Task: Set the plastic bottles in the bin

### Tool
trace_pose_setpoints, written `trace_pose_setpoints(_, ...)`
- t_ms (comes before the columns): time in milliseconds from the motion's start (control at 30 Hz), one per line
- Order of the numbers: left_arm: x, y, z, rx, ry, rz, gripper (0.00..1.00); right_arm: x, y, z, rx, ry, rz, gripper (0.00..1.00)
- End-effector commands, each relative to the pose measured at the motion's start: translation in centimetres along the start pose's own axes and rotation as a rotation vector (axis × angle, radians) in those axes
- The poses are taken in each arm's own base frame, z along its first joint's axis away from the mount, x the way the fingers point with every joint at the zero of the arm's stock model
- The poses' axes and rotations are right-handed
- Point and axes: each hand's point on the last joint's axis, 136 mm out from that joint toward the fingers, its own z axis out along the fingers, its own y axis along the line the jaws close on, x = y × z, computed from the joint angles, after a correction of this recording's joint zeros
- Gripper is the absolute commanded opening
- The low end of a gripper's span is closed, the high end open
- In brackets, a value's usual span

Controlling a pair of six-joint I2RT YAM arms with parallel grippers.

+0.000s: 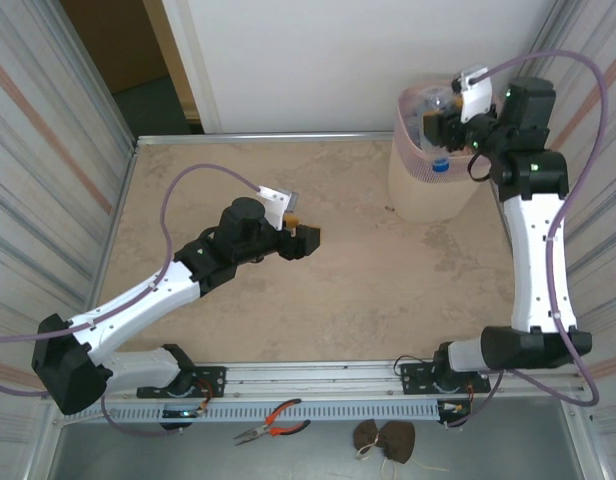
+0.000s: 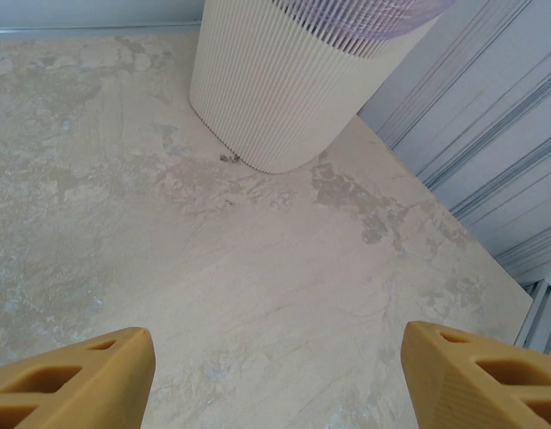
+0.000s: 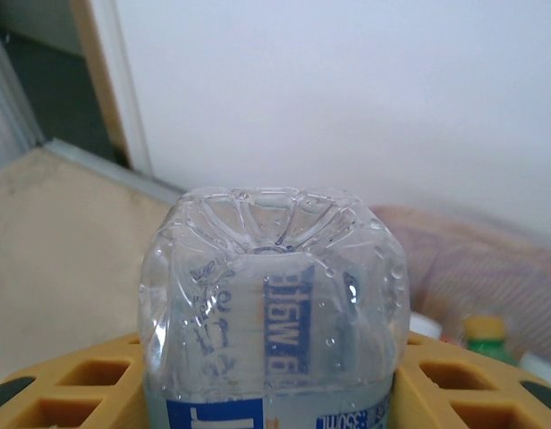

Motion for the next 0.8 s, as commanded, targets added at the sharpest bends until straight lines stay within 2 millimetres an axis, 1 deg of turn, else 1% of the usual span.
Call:
trace_pose_setpoints(0, -1.8, -0.6, -0.9, 0.019, -0.046, 0.017, 0.73, -2.9, -3.4, 1.0, 0.050, -0.090, 0.030, 0.49)
trace_pose_setpoints(200, -1.5, -0.4, -0.7, 0.011, -0.038, 0.002, 0.73, -2.5, -9.8, 4.3, 0.203, -0.086, -0.067, 0.49)
trace_pose_setpoints(300, -1.4, -0.6, -0.5, 0.019, -0.023, -0.008, 0.73, -2.4, -12.2, 5.8, 0.247, -0.101, -0.132, 0.48)
trace_pose_setpoints(467, -1.3, -0.6, 0.1, 0.023, -0.005, -0.024, 0.73, -1.8, -15.2, 8.3, 0.301, -0.119, -0.259, 0.47)
trace_pose_setpoints(667, -1.4, -0.6, 0.5, 0.017, 0.010, -0.032, 0.72, 0.2, -18.3, 11.4, 0.304, -0.136, -0.331, 0.47)
trace_pose_setpoints(767, -1.5, -0.6, 0.5, 0.009, 0.011, -0.038, 0.73, 1.1, -19.4, 12.6, 0.271, -0.164, -0.346, 0.48)
